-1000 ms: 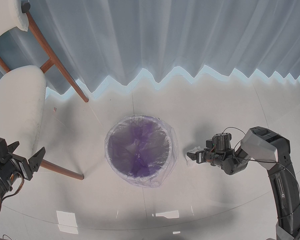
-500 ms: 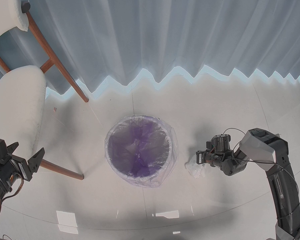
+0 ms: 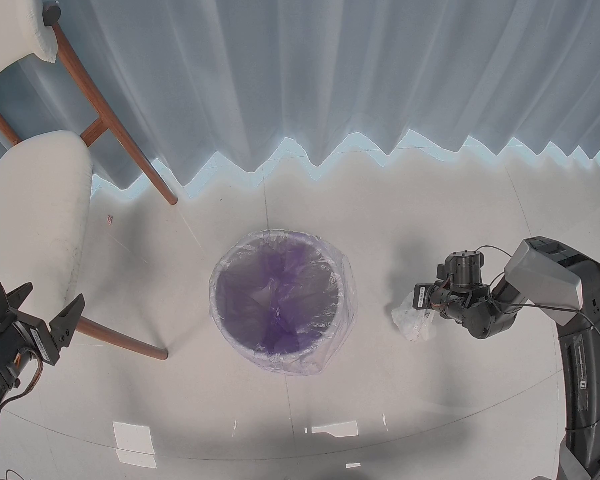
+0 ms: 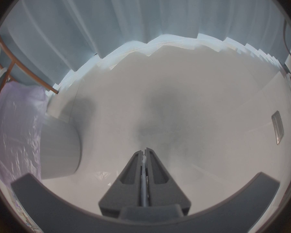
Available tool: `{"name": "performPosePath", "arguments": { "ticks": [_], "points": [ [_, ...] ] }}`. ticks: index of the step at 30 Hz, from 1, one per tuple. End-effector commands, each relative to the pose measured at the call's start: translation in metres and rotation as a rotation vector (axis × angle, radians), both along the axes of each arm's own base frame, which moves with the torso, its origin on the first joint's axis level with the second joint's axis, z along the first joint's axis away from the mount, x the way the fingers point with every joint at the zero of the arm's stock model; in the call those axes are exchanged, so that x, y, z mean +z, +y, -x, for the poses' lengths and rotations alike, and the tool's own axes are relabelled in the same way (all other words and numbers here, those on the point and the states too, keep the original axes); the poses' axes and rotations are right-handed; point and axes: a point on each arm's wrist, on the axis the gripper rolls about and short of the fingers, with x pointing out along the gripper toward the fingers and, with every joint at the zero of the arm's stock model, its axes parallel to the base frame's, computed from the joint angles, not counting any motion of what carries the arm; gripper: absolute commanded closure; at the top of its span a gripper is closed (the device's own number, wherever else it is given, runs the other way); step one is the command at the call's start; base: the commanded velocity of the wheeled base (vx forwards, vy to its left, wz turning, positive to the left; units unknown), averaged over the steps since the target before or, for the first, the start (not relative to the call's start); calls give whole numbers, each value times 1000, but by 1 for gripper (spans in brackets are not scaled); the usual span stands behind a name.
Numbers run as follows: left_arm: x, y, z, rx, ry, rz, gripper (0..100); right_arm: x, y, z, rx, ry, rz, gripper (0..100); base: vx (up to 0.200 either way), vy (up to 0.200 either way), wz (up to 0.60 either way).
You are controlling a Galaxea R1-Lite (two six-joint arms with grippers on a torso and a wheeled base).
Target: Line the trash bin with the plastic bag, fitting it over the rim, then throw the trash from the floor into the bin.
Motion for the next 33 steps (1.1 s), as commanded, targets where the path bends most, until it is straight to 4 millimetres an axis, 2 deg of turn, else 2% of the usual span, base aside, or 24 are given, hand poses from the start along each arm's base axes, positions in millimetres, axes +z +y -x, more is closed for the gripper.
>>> {"name": "performPosePath", "arguments": {
  "ticks": [1, 3, 4, 9, 16, 22, 27, 33],
  "points": [
    [1, 0, 2, -6, -12, 0, 0, 20, 3, 3, -8, -35, -6, 100, 0, 0, 0],
    [2, -1, 2, -9, -17, 1, 0, 26, 6, 4, -24, -58, -20, 100, 0, 0, 0],
    [3, -1, 2, -9, -21, 1, 0, 38, 6, 6, -38, -84, -32, 100, 0, 0, 0],
    [2, 0, 4, -5, -20, 2, 0, 71, 6, 26, -49, -107, -56, 100, 0, 0, 0],
    [-2, 1, 15, -4, -33, 11, 0, 124, 3, 76, -51, -148, -65, 100, 0, 0, 0],
    [-7, 2, 28, 1, -60, 5, 0, 154, 3, 116, -47, -184, -76, 100, 0, 0, 0],
    [-5, 3, 35, 7, -93, 14, 0, 173, 20, 149, 17, -216, -89, 100, 0, 0, 0],
    [-17, 4, 52, 7, -113, 17, 0, 190, 47, 187, 131, -251, -105, 100, 0, 0, 0]
  ]
}}
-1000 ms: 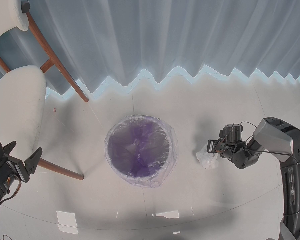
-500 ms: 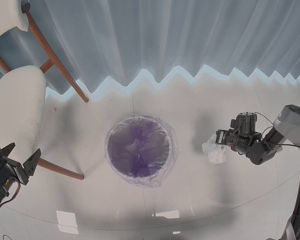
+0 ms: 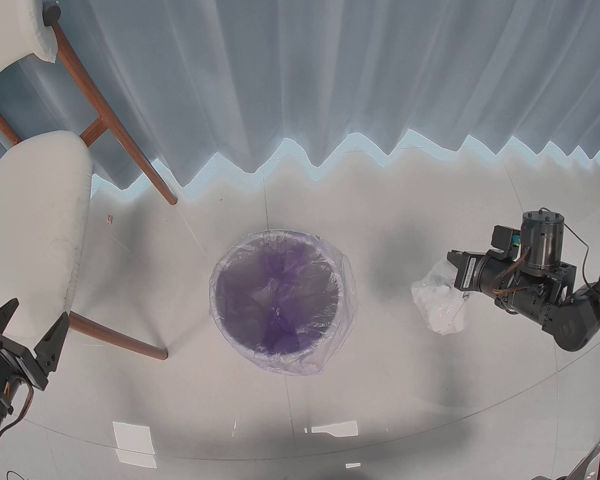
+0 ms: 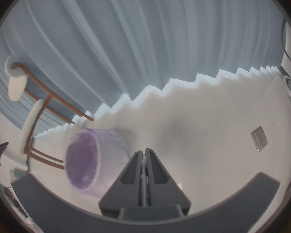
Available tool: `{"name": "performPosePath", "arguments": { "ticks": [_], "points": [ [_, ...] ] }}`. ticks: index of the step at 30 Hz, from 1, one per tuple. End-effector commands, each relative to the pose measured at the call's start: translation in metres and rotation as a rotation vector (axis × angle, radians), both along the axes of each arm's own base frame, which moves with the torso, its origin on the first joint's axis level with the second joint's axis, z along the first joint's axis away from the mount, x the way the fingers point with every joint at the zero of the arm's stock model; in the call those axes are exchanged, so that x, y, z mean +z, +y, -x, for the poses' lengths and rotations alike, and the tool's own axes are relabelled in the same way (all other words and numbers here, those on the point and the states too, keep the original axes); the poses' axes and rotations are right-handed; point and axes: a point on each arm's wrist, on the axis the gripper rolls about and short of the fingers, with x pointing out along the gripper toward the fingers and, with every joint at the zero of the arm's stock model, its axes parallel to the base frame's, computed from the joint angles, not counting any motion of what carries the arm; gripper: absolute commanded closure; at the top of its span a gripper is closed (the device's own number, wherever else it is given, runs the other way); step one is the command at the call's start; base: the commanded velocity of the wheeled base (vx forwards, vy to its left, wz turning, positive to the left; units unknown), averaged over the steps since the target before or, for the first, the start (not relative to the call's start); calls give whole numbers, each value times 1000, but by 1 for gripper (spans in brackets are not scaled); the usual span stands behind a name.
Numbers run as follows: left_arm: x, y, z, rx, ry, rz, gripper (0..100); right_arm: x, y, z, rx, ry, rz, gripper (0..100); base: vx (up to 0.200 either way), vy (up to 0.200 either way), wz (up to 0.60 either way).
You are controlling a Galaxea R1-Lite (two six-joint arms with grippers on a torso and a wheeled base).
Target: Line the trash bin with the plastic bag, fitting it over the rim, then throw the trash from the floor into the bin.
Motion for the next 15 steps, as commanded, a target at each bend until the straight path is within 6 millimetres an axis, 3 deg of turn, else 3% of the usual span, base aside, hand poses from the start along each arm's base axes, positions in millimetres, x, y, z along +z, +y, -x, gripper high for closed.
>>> {"name": "performPosePath", "arguments": {
  "ticks": [1, 6, 15],
  "points": [
    [-14, 2, 23, 1, -39, 6, 0, 29, 22, 44, 105, -82, -11, 100, 0, 0, 0],
    [-33, 3, 40, 3, -36, 15, 0, 37, 35, 59, 150, -122, 12, 100, 0, 0, 0],
    [-52, 5, 64, 4, 21, 25, 0, 46, 51, 61, 215, -209, 60, 100, 0, 0, 0]
  ]
}}
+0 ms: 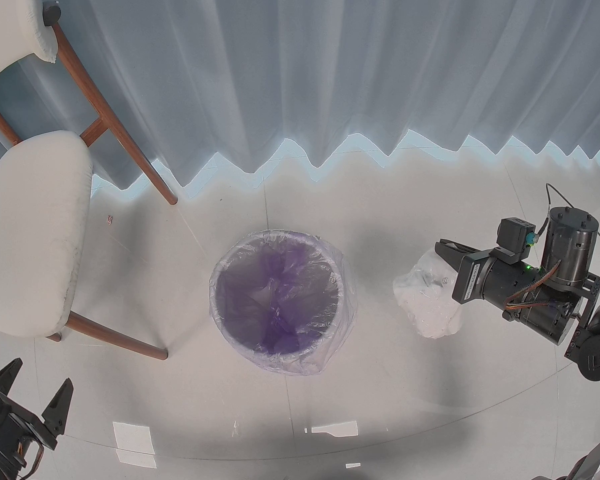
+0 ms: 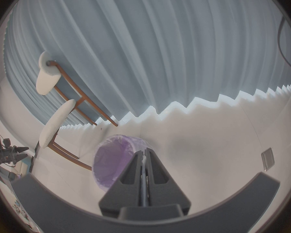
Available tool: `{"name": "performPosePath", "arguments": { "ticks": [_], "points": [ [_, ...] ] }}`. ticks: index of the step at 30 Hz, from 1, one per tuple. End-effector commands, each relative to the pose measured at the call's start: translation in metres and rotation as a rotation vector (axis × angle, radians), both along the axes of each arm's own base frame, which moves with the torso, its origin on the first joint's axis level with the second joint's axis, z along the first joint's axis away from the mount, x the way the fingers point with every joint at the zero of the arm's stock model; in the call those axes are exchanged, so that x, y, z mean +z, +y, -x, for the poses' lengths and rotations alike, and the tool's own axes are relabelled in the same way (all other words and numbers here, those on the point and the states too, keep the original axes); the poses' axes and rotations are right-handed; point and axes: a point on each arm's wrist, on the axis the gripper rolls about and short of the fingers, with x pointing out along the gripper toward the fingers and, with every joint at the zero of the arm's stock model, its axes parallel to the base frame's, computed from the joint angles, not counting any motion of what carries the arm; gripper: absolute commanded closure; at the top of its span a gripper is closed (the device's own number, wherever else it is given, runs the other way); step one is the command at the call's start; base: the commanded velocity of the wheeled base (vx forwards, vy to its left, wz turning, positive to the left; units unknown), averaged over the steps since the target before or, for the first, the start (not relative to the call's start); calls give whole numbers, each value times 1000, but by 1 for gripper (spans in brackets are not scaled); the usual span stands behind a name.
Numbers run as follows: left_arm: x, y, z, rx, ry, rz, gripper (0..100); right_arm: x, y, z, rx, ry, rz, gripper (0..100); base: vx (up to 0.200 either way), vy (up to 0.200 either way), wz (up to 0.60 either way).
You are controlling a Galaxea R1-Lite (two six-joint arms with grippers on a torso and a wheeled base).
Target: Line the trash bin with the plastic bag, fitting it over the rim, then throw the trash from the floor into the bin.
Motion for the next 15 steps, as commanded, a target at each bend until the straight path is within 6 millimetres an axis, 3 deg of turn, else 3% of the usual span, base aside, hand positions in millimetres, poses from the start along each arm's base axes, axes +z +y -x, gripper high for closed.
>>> {"name": "performPosePath", "arguments": {
  "ticks": [1, 5, 9, 15],
  "points": [
    [-14, 2, 26, 1, -64, 8, 0, 6, 14, 5, 59, -56, 31, 100, 0, 0, 0],
    [-28, 3, 42, 0, -70, 4, 0, 9, 26, 3, 99, -71, 27, 100, 0, 0, 0],
    [-43, 4, 53, 9, -64, 3, 0, 13, 40, -11, 121, -93, 23, 100, 0, 0, 0],
    [-42, 4, 52, 16, -64, 8, 0, 11, 62, -36, 151, -119, 45, 100, 0, 0, 0]
  ]
}}
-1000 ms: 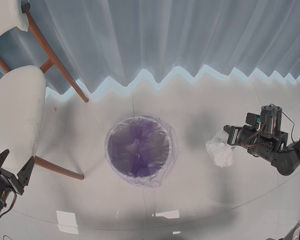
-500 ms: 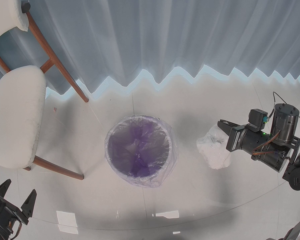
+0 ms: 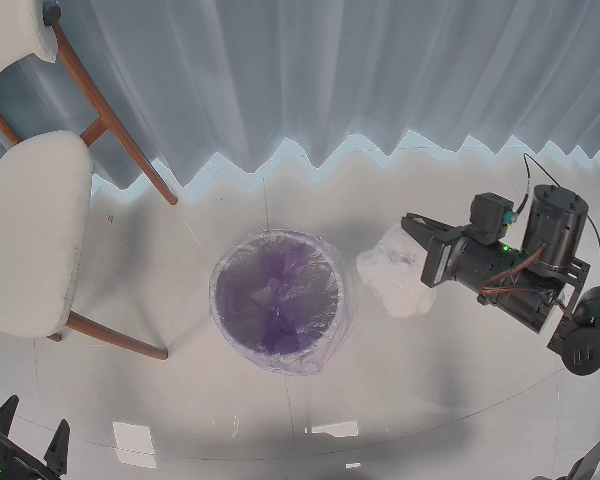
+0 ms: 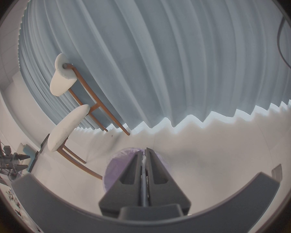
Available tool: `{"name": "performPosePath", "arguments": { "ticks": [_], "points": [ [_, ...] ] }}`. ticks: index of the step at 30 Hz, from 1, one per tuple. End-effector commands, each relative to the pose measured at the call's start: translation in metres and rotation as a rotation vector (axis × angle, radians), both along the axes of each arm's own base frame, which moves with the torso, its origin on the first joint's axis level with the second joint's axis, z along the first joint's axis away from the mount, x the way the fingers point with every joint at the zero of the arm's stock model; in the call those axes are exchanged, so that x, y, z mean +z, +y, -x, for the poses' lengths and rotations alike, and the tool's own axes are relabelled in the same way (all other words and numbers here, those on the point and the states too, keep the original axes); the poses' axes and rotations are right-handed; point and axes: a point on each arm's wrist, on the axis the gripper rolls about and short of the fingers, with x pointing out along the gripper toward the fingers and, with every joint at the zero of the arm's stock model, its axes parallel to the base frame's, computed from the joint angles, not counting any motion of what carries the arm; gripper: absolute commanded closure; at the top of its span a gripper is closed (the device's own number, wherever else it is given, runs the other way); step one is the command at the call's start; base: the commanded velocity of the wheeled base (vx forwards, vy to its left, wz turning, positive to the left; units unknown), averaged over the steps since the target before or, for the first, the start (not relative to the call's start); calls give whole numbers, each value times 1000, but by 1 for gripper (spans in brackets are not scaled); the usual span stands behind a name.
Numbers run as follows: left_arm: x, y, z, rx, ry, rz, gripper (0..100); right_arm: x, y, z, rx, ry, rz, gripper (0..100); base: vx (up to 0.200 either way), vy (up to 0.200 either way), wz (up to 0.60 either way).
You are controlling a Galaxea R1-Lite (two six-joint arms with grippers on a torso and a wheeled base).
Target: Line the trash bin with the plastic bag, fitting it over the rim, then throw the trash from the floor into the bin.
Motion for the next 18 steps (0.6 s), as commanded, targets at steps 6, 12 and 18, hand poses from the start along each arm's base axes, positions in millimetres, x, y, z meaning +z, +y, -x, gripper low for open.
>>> {"name": "performPosePath", "arguments": {
  "ticks": [6, 12, 18],
  "points": [
    [-7, 1, 5, 17, -36, 21, 0, -24, 52, -42, 85, -50, 31, 100, 0, 0, 0],
    [-8, 3, 5, 138, -32, 6, 0, -40, 76, -53, 127, -64, 47, 100, 0, 0, 0],
    [-8, 4, 5, 148, -33, 14, 0, -47, 93, -76, 130, -84, 35, 100, 0, 0, 0]
  ]
}}
